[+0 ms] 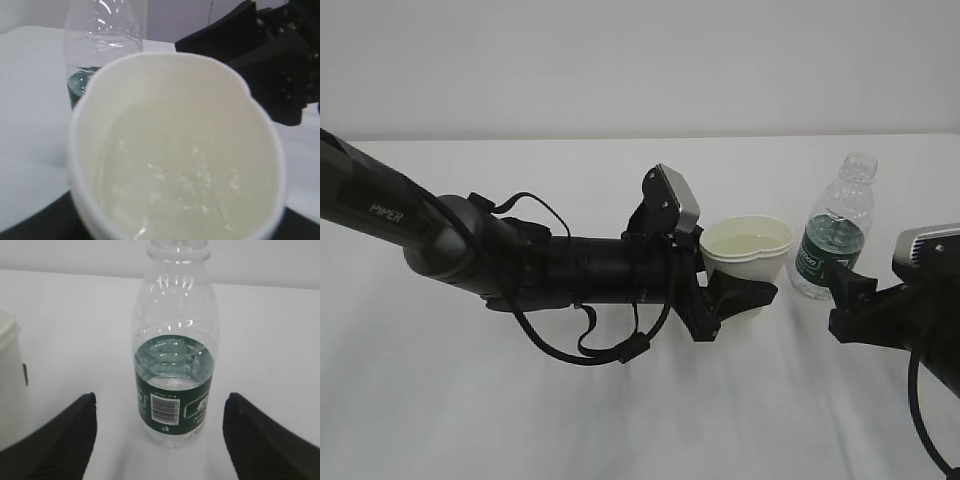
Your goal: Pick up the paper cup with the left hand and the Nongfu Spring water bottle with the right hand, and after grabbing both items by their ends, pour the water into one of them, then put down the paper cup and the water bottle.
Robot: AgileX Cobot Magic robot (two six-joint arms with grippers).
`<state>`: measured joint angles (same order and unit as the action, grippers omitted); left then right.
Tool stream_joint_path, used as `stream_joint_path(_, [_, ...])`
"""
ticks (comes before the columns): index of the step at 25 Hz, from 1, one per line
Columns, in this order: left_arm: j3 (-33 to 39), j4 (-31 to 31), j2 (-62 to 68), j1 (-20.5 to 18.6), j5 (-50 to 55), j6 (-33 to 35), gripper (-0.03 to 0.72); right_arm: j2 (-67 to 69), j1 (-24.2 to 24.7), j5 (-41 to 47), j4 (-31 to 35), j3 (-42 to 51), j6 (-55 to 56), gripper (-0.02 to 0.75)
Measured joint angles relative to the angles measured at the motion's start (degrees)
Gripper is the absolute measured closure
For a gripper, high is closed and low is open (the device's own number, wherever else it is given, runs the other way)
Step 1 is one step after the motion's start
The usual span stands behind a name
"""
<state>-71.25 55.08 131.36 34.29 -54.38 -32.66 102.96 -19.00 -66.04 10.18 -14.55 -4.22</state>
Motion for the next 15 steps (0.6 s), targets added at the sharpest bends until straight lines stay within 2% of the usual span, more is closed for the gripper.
stream_joint_path(5, [0.00,-0.76,0.00,-1.13,1.73,0.13,0.262,-1.37,0.00,0.00,-2.54,2.20,1.11,0.148])
stream_joint_path(15, [0.00,-0.27,-0.26,-5.18,4.16,0.17,0.263,-1.37,0.00,0.00,-2.67,3.32,1.33,0.148])
